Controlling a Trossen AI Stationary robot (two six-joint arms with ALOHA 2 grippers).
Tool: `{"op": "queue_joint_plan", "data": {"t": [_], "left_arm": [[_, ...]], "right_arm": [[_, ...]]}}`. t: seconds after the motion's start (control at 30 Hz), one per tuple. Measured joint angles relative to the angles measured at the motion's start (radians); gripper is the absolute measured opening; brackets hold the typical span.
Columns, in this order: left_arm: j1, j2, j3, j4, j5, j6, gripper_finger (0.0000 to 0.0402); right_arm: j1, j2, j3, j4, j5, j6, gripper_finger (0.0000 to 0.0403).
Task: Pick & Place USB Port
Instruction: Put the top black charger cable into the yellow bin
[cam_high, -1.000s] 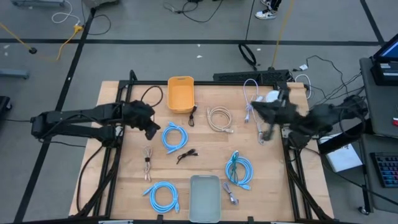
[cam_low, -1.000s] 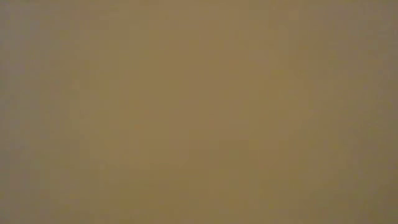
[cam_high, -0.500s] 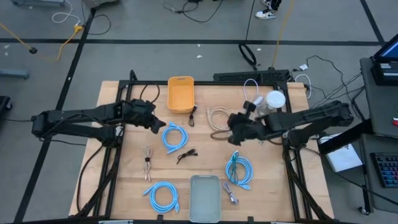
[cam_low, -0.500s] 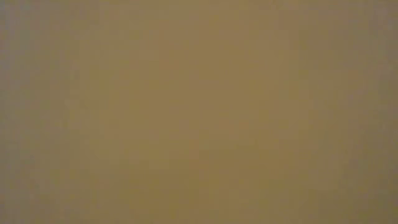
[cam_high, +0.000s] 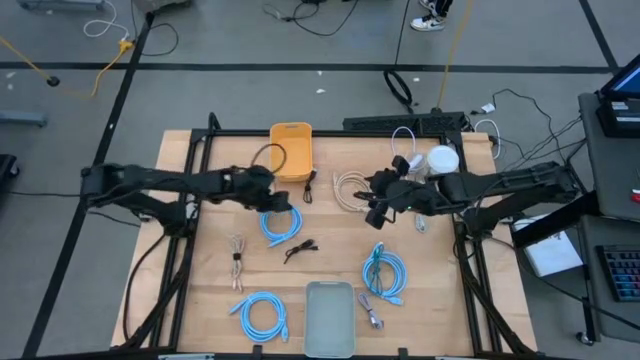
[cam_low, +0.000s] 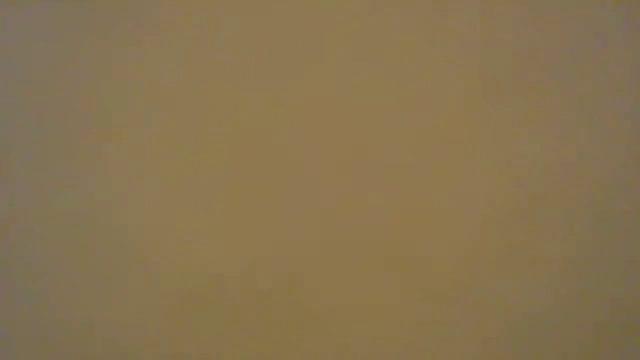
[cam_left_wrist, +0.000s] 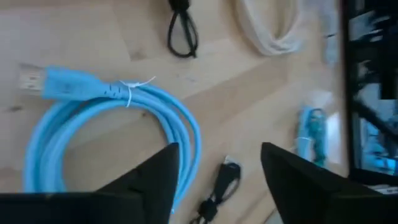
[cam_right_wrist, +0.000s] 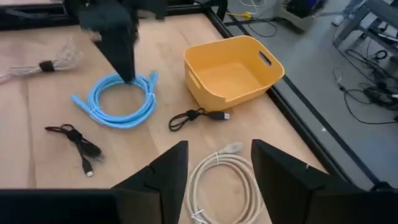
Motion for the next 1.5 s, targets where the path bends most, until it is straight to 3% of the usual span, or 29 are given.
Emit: {"op": "queue_joint_plan", "data": {"t": [0.23, 0.43, 0.6, 0.83, 1.07, 1.5], "left_arm": [[-0.03, 0.244, 0.227, -0.023, -0.067, 0.086, 0.0253], [-0.03, 0.403, 0.481, -0.261, -0.15, 0.231, 0.0222], [-0.013, 0.5, 0.62, -0.421, -0.201, 0.273, 0.0194], [0.02, 0.588, 0.664, -0.496, -0.172, 0.271, 0.0184], [0.039, 0.587, 0.665, -0.489, -0.218, 0.275, 0.0184], [0.084, 0.589, 0.665, -0.442, -0.216, 0.282, 0.0184]], "right_arm": [[0.05, -0.008, 0.0, 0.001, -0.003, 0.023, 0.0178], [0.108, -0.009, 0.0, 0.011, -0.003, 0.044, 0.017], [0.15, -0.011, 0.0, 0.014, 0.001, 0.075, 0.0169], [0.184, -0.01, 0.0, 0.024, 0.001, 0.085, 0.0169], [0.204, -0.01, 0.0, 0.046, 0.001, 0.085, 0.0169], [0.231, -0.011, 0.0, 0.083, -0.002, 0.081, 0.0169]]}}
